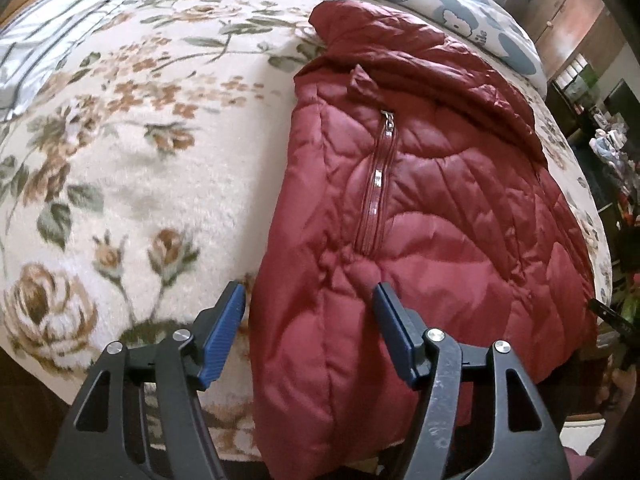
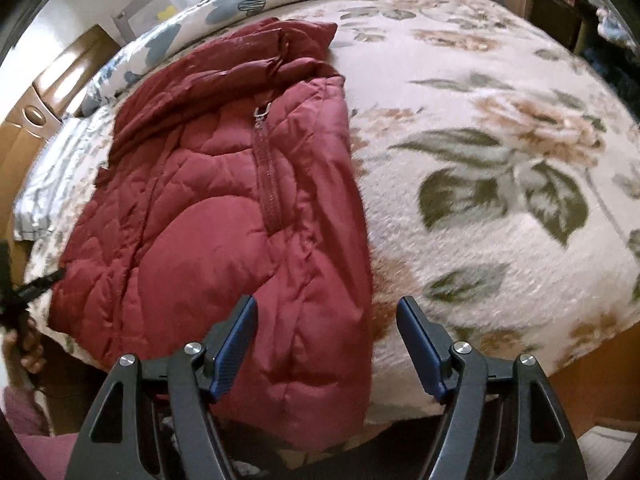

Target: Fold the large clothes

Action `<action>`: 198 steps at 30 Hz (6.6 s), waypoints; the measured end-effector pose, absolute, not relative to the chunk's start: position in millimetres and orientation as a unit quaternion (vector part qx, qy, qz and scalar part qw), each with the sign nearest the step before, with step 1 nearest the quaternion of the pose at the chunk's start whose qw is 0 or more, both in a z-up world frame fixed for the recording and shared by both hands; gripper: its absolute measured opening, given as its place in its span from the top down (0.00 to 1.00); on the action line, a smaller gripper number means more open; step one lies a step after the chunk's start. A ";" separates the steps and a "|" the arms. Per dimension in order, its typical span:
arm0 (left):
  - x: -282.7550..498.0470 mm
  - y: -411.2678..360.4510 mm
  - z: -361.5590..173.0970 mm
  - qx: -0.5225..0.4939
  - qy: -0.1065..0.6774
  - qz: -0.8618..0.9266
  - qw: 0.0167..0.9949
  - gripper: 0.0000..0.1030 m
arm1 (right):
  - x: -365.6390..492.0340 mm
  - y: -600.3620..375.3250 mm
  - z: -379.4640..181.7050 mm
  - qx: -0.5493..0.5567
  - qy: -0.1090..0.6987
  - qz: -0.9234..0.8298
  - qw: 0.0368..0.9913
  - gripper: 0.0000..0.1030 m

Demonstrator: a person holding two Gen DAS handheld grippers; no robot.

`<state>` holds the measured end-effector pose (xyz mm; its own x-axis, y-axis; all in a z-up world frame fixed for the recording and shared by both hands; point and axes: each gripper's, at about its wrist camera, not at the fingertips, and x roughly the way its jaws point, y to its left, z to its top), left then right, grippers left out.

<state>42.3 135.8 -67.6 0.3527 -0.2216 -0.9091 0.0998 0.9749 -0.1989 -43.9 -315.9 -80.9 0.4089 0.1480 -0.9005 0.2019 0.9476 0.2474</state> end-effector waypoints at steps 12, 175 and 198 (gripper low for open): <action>31.7 133.8 -87.0 -0.079 0.581 -0.138 0.798 0.32 | -43.9 -314.2 -103.4 0.214 0.546 0.013 0.810 0.28; 327.8 -54.8 -52.9 0.100 0.453 -0.082 0.882 0.57 | 332.5 -293.5 -89.1 0.093 0.454 0.023 0.886 0.21; 341.3 -18.5 -50.4 0.039 0.467 -0.078 0.880 0.56 | 345.8 -320.7 -111.9 0.167 0.457 0.009 0.873 0.20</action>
